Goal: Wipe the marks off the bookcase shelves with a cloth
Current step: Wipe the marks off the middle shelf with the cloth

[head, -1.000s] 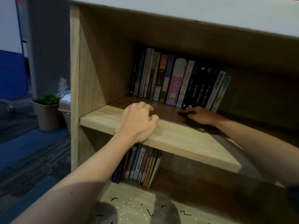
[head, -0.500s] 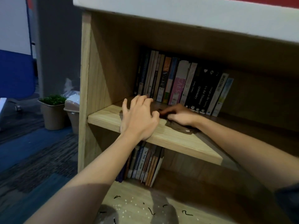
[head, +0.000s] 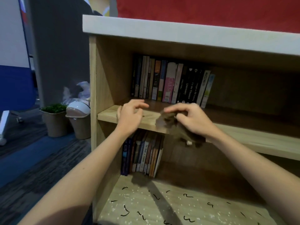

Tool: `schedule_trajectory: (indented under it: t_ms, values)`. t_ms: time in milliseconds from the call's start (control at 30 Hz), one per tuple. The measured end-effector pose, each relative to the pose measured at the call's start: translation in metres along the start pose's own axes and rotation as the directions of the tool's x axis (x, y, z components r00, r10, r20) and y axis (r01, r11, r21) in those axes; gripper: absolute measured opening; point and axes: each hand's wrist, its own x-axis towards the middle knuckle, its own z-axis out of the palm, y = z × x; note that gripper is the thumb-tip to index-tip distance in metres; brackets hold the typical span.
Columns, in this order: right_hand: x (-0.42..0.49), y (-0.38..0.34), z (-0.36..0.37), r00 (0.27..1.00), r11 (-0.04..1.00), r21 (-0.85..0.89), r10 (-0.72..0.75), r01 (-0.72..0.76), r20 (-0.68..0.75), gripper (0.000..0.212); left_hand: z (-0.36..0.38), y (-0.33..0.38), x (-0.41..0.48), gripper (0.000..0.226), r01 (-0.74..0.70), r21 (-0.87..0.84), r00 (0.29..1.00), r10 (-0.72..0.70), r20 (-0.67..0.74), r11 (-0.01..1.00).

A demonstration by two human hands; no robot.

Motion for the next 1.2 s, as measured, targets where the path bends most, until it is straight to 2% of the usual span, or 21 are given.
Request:
schedule_trajectory:
  t_ms: [33, 100, 167, 200, 233, 267, 333, 433, 500, 567, 667, 733, 800, 900, 967, 1067, 1200]
  values:
    - [0.013, 0.006, -0.002, 0.999, 0.997, -0.068, 0.035, -0.034, 0.005, 0.037, 0.0, -0.001, -0.007, 0.028, -0.019, 0.145, 1.0, 0.018, 0.003, 0.989]
    - [0.041, 0.02, 0.007, 0.974, 0.959, -0.216, 0.207, -0.183, 0.095, 0.036, -0.002, -0.003, -0.02, 0.028, -0.024, 0.309, 0.999, 0.038, -0.039, 0.951]
    - [0.054, 0.029, 0.029, 0.873, 0.813, -0.443, 0.472, -0.378, 0.122, 0.045, -0.006, -0.009, -0.03, 0.033, 0.015, 0.408, 0.995, 0.028, -0.097, 0.913]
    - [0.057, 0.03, 0.041, 0.819, 0.731, -0.502, 0.569, -0.463, 0.073, 0.051, -0.009, -0.014, -0.034, 0.037, 0.045, 0.455, 0.994, 0.004, -0.106, 0.889]
    - [0.059, 0.027, 0.051, 0.793, 0.692, -0.505, 0.609, -0.516, 0.024, 0.052, -0.011, -0.019, -0.037, 0.043, 0.064, 0.499, 0.995, -0.02, -0.093, 0.864]
    - [0.059, 0.022, 0.058, 0.804, 0.7, -0.483, 0.594, -0.526, -0.014, 0.05, -0.012, -0.025, -0.039, 0.049, 0.061, 0.536, 0.997, -0.029, -0.069, 0.842]
    - [0.055, 0.003, 0.066, 0.884, 0.798, -0.421, 0.466, -0.431, -0.02, 0.043, -0.013, -0.031, -0.041, 0.062, 0.032, 0.565, 0.999, -0.011, -0.04, 0.824]
    - [0.031, -0.022, 0.075, 0.986, 0.932, -0.329, 0.166, -0.149, 0.021, 0.033, -0.014, -0.025, -0.038, 0.064, 0.087, 0.486, 0.994, -0.045, -0.098, 0.87]
    - [0.018, -0.033, 0.067, 0.996, 0.973, -0.231, 0.036, -0.018, 0.077, 0.027, -0.018, -0.021, -0.037, 0.056, 0.109, 0.465, 0.99, -0.053, -0.131, 0.879]
    - [0.031, -0.03, 0.044, 0.997, 0.979, -0.201, 0.001, 0.016, 0.083, 0.026, -0.023, -0.019, -0.032, 0.046, 0.094, 0.468, 0.99, -0.034, -0.135, 0.879]
    - [0.068, -0.01, 0.029, 0.992, 0.976, -0.207, 0.094, -0.075, 0.084, 0.034, -0.028, -0.018, -0.017, 0.044, 0.071, 0.501, 0.996, -0.034, -0.084, 0.863]
    - [0.078, 0.005, 0.048, 0.954, 0.971, -0.197, 0.18, -0.134, 0.24, 0.042, -0.03, -0.021, -0.003, 0.039, 0.042, 0.561, 0.999, -0.039, -0.018, 0.827]
    - [0.077, 0.017, 0.069, 0.925, 0.966, -0.237, 0.183, -0.106, 0.334, 0.045, -0.031, -0.027, 0.014, 0.037, -0.011, 0.604, 0.998, -0.024, 0.05, 0.797]
    - [0.085, 0.039, 0.068, 0.935, 0.963, -0.256, 0.166, -0.084, 0.315, 0.042, -0.034, -0.037, 0.035, 0.037, -0.068, 0.595, 0.99, -0.019, 0.138, 0.801]
    - [0.1, 0.057, 0.062, 0.922, 0.936, -0.295, 0.276, -0.193, 0.27, 0.039, -0.036, -0.041, 0.044, 0.037, -0.073, 0.566, 0.984, -0.033, 0.175, 0.821]
    - [0.132, 0.079, 0.069, 0.87, 0.876, -0.383, 0.41, -0.292, 0.273, 0.038, -0.036, -0.045, 0.045, 0.038, -0.046, 0.564, 0.991, -0.035, 0.131, 0.824]
    - [0.173, 0.093, 0.079, 0.852, 0.846, -0.399, 0.468, -0.354, 0.237, 0.033, -0.034, -0.043, 0.044, 0.045, -0.009, 0.579, 0.99, -0.073, 0.119, 0.815]
